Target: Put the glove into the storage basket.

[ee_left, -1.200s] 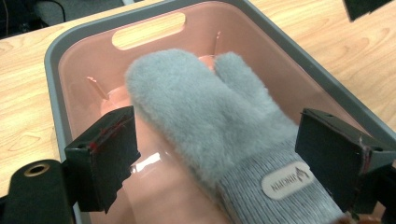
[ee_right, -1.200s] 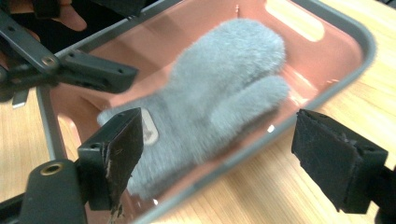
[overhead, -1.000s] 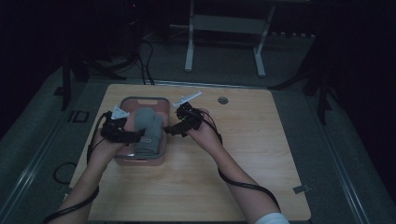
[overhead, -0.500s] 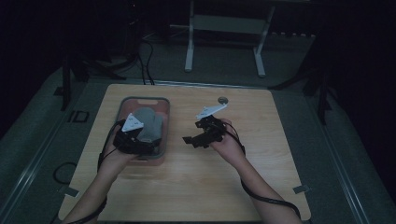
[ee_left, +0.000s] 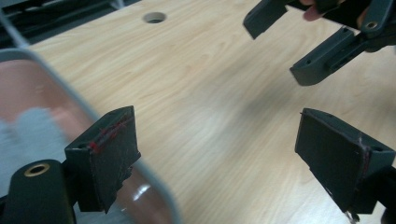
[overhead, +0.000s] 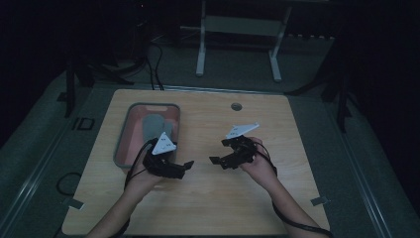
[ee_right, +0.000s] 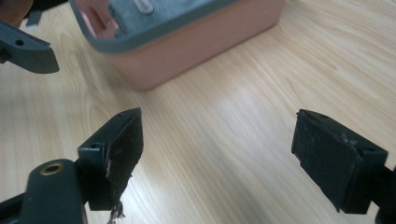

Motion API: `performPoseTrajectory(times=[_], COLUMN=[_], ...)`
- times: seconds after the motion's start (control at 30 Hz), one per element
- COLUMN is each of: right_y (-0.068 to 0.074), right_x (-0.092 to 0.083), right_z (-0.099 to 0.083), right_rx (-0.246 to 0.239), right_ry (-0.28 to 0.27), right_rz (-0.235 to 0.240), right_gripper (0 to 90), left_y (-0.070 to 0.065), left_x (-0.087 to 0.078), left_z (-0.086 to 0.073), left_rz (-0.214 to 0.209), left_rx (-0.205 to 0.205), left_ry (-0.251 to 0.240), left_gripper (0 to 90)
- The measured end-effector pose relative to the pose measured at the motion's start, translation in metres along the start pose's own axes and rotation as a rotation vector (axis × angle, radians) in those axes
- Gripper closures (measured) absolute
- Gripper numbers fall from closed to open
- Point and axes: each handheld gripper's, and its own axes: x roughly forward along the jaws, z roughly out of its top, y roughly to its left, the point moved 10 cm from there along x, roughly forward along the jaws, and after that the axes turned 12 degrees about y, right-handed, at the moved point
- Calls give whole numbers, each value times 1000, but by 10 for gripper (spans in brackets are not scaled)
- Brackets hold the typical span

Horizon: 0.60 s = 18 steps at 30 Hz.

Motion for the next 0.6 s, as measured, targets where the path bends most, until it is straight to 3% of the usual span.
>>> performPoseTrajectory(times=[0.23,0.6], right_y=[-1,-5], right_x=[-8,-12], right_z=[-30,-75], right_rx=[-24,5], right_ry=[7,-12], right_rz=[-13,-6], right_gripper=[159,159], left_y=[-33,-65], left_x=[19,46], left_z=[-5,-18], left_rz=[-78,-165], left_rx=[72,105], left_ry=[20,26], left_gripper=[136,136])
